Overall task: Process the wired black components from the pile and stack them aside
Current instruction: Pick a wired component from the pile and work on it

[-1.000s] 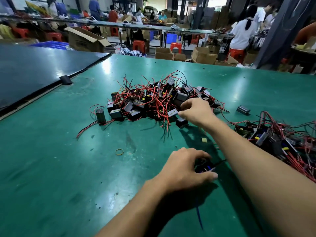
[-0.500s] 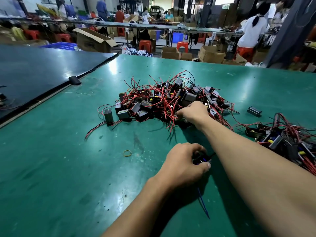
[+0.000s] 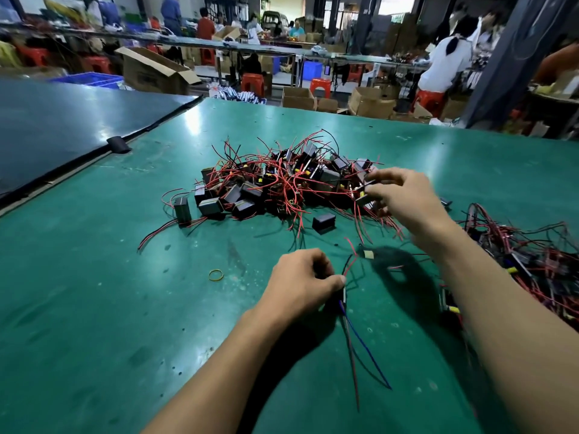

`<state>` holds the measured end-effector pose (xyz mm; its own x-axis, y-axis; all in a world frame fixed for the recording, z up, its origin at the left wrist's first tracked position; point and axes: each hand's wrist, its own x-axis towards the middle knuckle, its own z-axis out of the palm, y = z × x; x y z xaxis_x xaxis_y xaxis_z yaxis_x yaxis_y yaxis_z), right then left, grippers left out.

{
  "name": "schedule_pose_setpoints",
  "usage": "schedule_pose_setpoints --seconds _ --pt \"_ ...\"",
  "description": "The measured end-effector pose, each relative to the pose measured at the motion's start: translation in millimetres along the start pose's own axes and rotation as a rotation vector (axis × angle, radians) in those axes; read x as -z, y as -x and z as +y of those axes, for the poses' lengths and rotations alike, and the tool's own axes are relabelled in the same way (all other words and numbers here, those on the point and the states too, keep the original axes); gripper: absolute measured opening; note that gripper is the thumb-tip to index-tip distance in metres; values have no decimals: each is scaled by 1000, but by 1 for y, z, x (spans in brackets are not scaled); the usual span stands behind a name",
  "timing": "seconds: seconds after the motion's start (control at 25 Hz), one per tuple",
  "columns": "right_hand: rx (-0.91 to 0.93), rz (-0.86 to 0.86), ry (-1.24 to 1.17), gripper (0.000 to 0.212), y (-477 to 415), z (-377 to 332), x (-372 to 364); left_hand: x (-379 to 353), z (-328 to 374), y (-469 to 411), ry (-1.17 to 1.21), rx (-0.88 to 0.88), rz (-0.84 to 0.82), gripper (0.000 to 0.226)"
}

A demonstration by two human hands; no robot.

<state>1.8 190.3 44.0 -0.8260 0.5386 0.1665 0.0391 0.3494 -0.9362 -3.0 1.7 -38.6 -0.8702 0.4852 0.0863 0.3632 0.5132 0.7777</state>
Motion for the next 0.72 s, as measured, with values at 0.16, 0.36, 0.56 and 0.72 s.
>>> schedule_pose_setpoints --seconds 0.16,0.36,0.56,0.72 --pt "-1 -45 -166 18 36 19 39 7 0 -1 -3 -11 -33 22" --pt "-165 -159 -125 18 65 54 47 16 1 0 14 -24 -150 27" --pt "-146 -215 322 12 80 71 32 19 0 2 117 -17 -207 21" --pt "-28 -100 438 17 92 72 24 15 2 3 162 -20 -247 13"
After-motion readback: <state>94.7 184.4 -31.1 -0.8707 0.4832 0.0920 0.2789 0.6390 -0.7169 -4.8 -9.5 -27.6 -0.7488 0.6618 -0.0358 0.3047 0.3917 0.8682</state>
